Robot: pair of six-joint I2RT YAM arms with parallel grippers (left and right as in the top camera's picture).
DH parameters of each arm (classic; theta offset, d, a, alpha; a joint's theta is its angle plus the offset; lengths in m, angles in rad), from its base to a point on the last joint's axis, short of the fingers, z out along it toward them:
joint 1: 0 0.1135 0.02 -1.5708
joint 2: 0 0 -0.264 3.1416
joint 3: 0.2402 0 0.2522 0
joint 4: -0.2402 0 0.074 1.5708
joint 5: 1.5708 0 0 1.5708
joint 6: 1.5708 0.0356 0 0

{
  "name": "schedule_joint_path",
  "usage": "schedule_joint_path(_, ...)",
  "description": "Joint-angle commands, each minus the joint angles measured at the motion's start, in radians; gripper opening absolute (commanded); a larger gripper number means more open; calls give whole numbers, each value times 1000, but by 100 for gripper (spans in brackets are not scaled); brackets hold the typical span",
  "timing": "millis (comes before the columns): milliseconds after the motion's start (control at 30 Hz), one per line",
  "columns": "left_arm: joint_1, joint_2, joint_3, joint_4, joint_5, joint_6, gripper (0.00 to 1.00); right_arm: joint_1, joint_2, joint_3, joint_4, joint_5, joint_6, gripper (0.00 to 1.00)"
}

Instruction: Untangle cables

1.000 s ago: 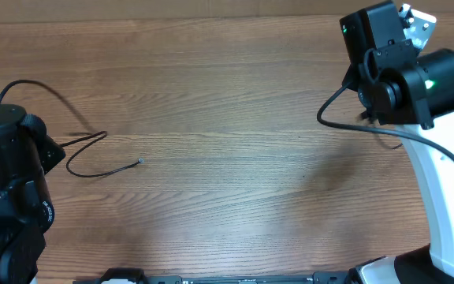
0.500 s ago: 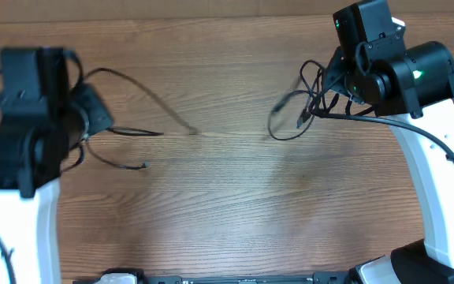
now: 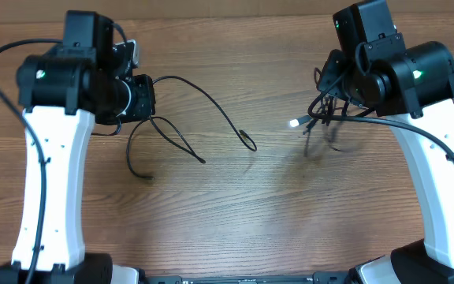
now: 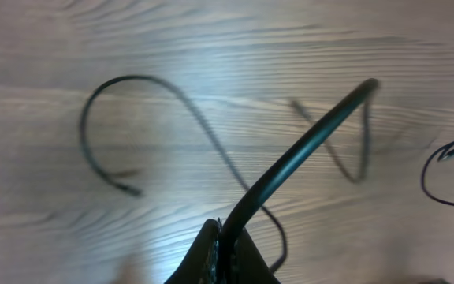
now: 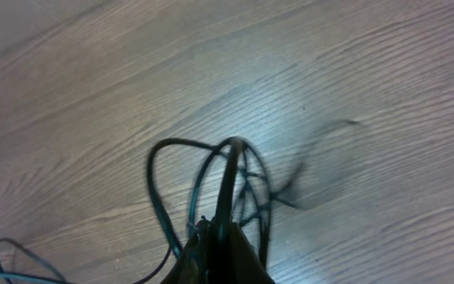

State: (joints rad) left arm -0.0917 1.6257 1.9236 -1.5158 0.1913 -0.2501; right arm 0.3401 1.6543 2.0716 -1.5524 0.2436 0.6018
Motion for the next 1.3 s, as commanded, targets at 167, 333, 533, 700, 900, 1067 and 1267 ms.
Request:
schedule_joint_path(167,2,121,10,-40,-247,-143,14,-1,-2,9,-15,-3,-8,4)
schedule_joint_path(333,2,185,10,-45,-251,-138,22,-1,-2,9,-13,-36,-8,4)
schedule_joint_path(533,2,235,10,-55,-254,-116,95,-1,-2,9,-16,-44,-8,4)
schedule_joint_path(700,9,235,19,-55,-254,-116,100,-1,-2,9,-21,-83,-8,4)
schedule_joint_path(900,74,216,97,-77,-251,-132,100,-1,-2,9,-19,-193,-88,4)
schedule_joint_path(1067,181,210,252,-137,-240,-140,99,-1,-2,9,-29,-201,-87,4)
schedule_joint_path(1267,322,206,346,-174,-103,-98,100,-1,-2,9,-28,-202,-87,4)
